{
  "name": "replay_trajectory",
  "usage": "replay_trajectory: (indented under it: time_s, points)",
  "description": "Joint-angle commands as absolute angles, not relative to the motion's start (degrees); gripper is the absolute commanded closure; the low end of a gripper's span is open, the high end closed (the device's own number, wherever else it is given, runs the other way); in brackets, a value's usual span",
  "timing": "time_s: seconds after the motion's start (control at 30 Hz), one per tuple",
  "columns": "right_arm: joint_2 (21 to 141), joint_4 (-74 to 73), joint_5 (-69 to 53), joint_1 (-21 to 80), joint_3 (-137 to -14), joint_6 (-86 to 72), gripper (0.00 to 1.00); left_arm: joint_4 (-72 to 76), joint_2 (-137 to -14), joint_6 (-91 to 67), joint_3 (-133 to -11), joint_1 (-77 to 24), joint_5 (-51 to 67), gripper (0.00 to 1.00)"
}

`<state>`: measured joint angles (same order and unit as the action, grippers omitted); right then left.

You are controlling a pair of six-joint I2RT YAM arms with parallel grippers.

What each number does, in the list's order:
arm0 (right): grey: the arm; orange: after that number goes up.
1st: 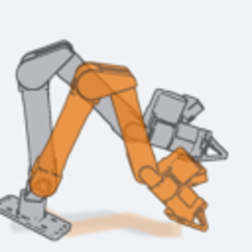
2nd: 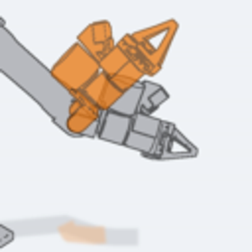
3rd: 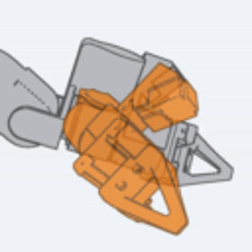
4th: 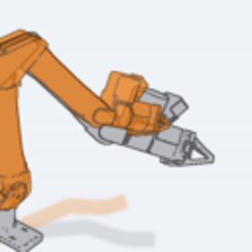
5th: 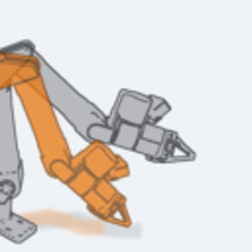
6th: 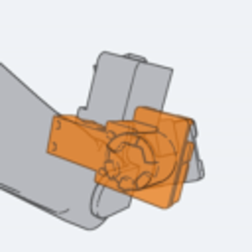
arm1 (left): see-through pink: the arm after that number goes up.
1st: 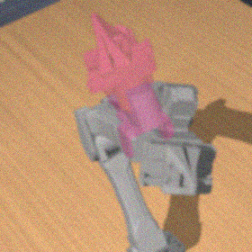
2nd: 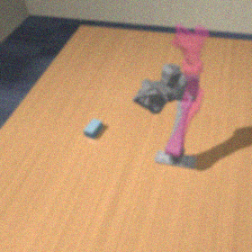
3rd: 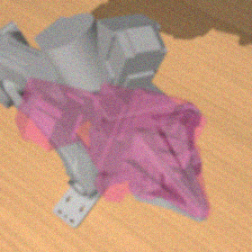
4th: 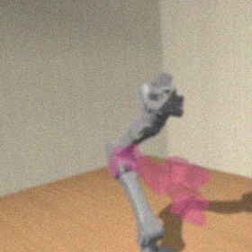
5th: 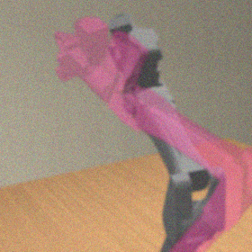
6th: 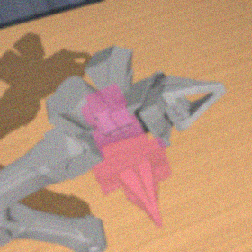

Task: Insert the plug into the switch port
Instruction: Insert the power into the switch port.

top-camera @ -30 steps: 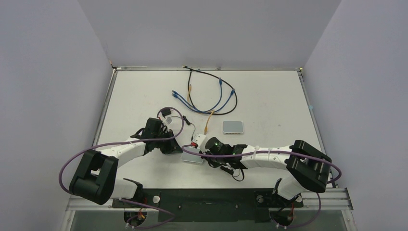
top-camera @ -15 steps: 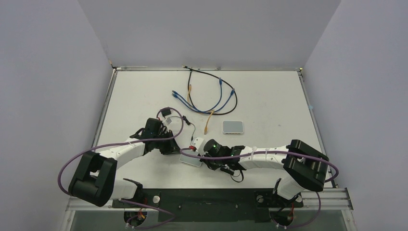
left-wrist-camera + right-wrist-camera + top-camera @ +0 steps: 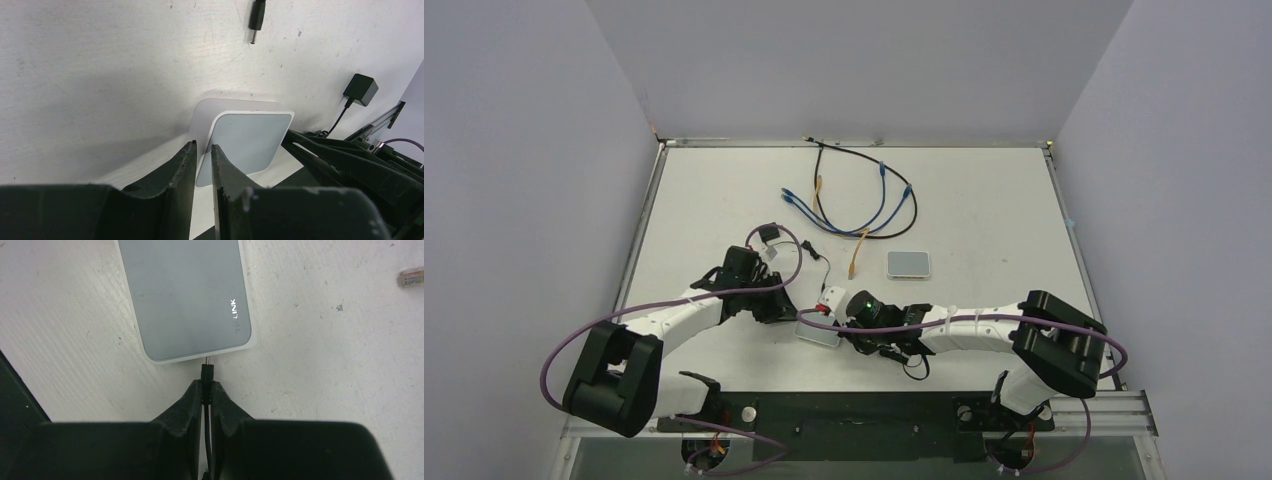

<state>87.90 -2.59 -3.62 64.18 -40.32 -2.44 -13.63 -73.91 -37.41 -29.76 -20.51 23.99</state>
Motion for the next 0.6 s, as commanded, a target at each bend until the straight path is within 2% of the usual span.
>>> replay_trajectory:
  time_s: [0.0, 0.57]
  points:
    - [88.48, 0.74, -1.84, 64.34, -41.05, -3.37, 1.0, -14.36, -72.39, -37.19, -32.08, -19.62, 23.37, 0.83]
    - [90.16, 1.32, -2.29, 64.33, -42.59, -3.05, 1.0, -14.58, -72.57, -35.84, -32.24, -19.51, 25.09, 0.79]
